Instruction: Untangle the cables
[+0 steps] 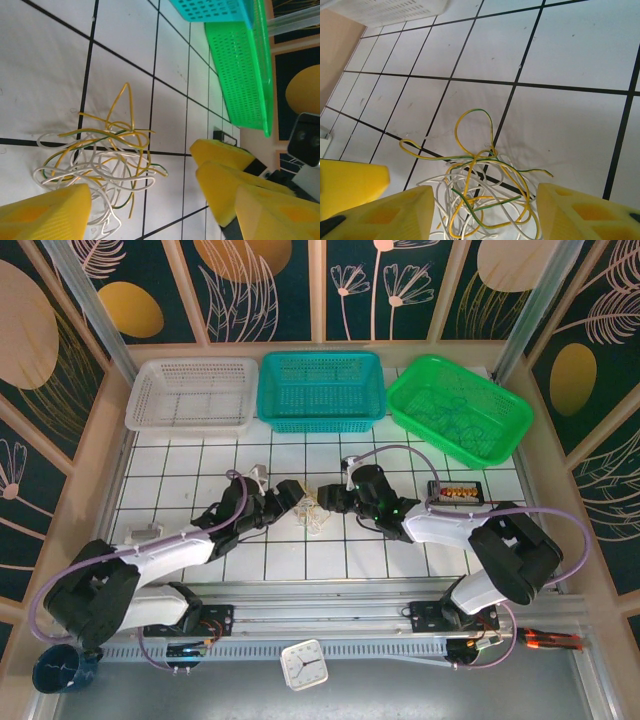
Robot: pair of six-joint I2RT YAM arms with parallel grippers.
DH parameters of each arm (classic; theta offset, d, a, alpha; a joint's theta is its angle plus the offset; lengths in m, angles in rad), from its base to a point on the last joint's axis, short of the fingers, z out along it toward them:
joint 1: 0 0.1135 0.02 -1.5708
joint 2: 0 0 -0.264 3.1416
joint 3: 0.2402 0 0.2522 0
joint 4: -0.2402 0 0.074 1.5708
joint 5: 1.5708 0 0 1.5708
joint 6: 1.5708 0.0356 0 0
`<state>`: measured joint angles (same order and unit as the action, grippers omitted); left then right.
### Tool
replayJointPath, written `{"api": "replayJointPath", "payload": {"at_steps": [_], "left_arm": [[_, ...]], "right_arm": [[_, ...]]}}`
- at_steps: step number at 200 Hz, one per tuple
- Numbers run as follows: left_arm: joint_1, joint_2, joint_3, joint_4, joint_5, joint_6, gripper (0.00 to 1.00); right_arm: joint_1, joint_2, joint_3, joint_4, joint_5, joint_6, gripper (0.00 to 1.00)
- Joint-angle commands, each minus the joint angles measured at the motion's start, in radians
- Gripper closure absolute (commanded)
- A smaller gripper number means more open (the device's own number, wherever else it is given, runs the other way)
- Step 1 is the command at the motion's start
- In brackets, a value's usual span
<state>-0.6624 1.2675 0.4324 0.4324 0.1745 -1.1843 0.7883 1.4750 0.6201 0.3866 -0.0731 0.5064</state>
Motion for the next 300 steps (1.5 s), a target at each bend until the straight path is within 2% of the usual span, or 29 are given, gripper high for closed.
{"api": "replayJointPath", "payload": {"at_steps": [1,125,166,224,300], "left_arm": [[-0.003,0.03,0.026,0.057,0.017,-0.025,0.27],[-0.003,0.18,0.126,0.037,-0.087,0.119,0.49],[-0.003,0.206,0.143,0.02,-0.116,0.169,0.65],[-0.003,0.202,0.208,-0.037,-0.114,0.251,1.0],[-0.003,0.137,0.259,-0.07,-0.029,0.262,1.0]], "right_arm": [[0.009,0.009,0.026,0.033,-0.005,-0.012,0.45],[0.029,-0.043,-0.012,0.023,0.015,-0.029,0.48],[0.041,-0.06,-0.03,0.023,0.033,-0.047,0.44],[0.095,-0.035,-0.033,0.045,0.129,-0.098,0.41],[0.11,0.071,0.046,0.118,0.221,-0.129,0.38]]}}
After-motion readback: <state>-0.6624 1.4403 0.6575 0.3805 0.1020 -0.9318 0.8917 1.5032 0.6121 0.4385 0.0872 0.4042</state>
